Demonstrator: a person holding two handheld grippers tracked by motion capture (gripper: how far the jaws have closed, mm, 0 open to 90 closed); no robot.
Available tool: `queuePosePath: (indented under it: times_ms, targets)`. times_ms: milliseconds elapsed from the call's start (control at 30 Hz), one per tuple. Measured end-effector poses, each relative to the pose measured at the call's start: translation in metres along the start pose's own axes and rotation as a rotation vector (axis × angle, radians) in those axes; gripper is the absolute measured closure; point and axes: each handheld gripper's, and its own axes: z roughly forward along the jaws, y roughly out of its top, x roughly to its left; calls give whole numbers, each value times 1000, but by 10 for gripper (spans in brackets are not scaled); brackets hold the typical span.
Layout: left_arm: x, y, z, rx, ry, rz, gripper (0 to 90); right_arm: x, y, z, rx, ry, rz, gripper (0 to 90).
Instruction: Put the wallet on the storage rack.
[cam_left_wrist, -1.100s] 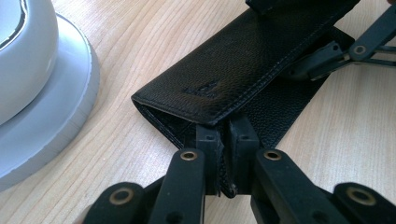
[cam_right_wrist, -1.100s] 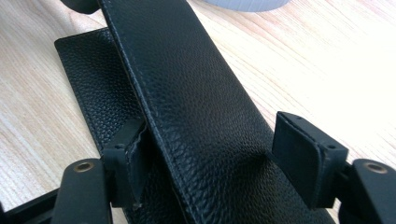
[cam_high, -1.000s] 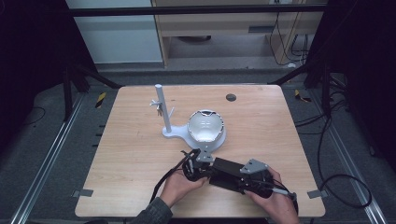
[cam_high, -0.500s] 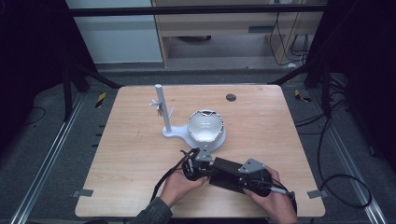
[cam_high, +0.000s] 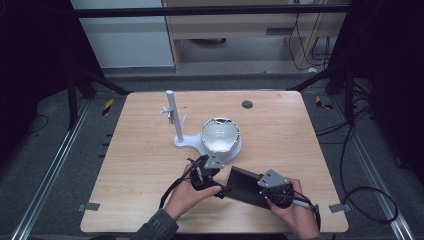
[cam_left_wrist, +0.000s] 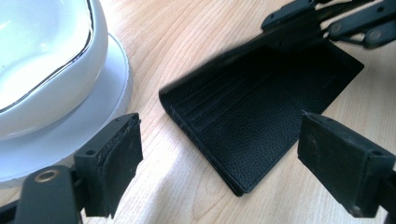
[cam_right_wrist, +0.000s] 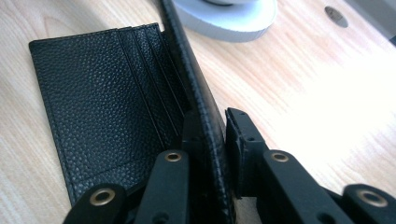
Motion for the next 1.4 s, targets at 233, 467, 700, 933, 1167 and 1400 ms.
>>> queuePosePath:
  times_ms: [233, 467, 700, 933, 1167, 1400]
  targets:
    - [2, 5, -2, 31, 32, -9, 118, -14, -5, -11, -87, -17, 45, 817]
    - [1, 9, 1, 76, 35, 15, 104, -22, -10, -17, -144, -15, 96, 826]
    - [0, 11, 0, 78, 48, 24, 98, -26, -10, -18, -189, -12, 121, 832]
    - [-2, 12, -6, 69, 50, 28, 96, -22, -6, -17, -225, 8, 115, 832]
    - [-6, 18, -13, 62, 53, 66, 71, -20, -3, -17, -257, 21, 118, 833]
    - [2, 18, -12, 74, 88, 35, 66, -19, -1, -17, -283, 25, 124, 834]
